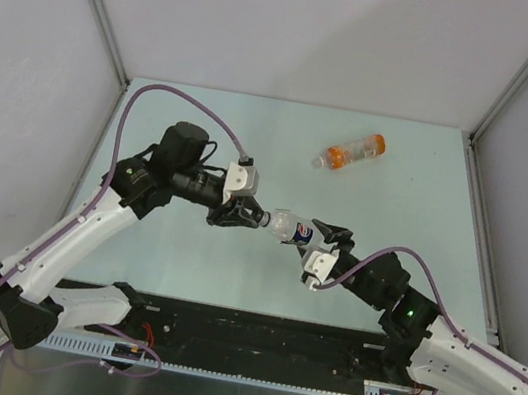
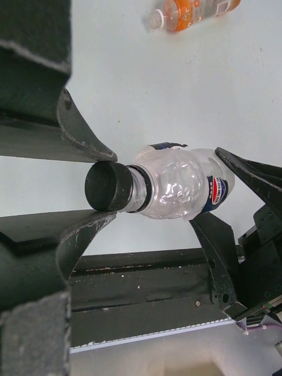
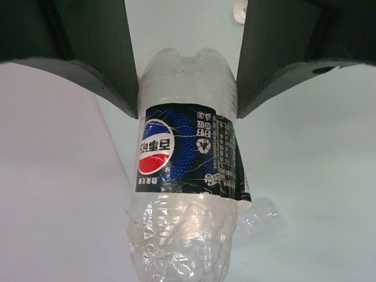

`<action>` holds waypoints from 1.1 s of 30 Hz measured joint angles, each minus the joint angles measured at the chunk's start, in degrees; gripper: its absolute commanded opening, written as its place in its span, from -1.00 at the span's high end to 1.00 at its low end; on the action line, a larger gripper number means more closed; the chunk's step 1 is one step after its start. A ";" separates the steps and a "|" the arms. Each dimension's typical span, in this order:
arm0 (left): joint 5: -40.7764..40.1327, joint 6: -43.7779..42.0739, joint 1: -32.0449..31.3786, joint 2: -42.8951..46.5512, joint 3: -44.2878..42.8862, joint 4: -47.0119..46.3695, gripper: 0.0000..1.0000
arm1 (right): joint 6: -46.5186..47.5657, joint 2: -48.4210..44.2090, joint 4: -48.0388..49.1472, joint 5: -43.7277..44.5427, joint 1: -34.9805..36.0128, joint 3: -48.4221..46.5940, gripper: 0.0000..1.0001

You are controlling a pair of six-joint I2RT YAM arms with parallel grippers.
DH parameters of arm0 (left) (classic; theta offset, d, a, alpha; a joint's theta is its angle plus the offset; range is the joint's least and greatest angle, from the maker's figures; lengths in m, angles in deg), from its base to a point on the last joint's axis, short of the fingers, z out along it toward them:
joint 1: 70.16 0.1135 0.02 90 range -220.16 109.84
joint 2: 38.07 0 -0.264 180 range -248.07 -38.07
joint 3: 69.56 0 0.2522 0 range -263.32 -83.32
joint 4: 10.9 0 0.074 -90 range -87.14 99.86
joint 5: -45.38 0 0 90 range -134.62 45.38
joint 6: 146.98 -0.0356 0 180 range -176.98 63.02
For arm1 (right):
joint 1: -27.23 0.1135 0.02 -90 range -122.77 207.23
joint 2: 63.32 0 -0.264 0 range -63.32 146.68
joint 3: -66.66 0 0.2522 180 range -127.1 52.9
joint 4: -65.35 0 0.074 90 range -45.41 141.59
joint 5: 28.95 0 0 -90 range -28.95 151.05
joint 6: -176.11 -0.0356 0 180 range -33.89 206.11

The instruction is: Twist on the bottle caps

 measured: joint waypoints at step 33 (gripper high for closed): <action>-2.97 -6.10 -1.73 2.47 1.68 2.34 1.00 | -5.22 -0.46 -0.39 -10.62 -2.75 -0.02 1.00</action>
